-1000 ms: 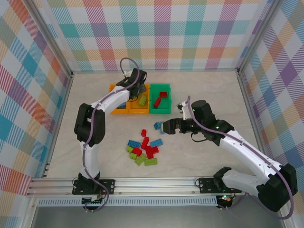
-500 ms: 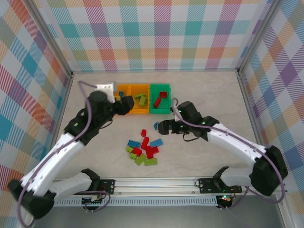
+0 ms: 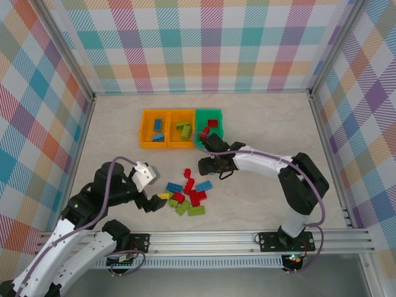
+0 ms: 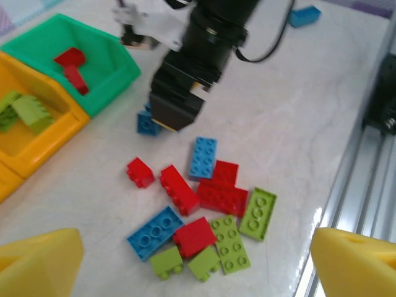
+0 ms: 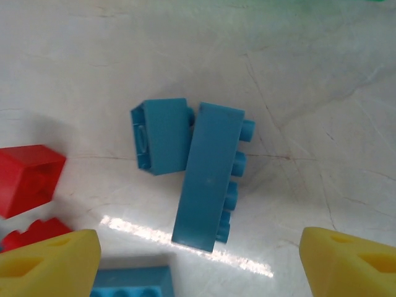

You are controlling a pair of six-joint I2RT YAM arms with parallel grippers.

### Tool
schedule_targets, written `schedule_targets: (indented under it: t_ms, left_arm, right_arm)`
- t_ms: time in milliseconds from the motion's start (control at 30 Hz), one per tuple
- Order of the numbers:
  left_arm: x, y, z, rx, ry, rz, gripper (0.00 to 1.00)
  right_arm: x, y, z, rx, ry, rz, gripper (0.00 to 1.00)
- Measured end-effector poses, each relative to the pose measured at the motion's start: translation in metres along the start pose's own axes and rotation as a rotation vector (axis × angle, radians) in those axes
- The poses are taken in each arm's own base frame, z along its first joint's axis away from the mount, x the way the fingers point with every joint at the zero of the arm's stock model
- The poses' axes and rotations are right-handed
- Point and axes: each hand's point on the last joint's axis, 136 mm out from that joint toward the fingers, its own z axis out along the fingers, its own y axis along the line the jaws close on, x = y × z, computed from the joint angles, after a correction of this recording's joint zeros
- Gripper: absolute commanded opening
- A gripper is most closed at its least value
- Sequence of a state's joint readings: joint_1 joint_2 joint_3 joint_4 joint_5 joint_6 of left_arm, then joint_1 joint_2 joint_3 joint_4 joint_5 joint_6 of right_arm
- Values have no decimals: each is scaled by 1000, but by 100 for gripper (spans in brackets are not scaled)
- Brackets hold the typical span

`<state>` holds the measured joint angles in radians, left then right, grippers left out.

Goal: Sort the legos into containers by color

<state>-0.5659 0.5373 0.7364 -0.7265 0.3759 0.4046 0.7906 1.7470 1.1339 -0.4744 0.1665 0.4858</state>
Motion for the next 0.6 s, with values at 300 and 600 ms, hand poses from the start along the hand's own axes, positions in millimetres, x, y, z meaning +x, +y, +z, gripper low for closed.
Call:
schedule_targets:
  t_ms: [300,600]
  left_arm:
    - [11,-5,19,52,-17,99,100]
    - [-4,5,8,-45,-115,147,100]
  right_arm:
    - [5,-5,27,41,47,10,42]
    - [1,-11,7,44,-16,42,25]
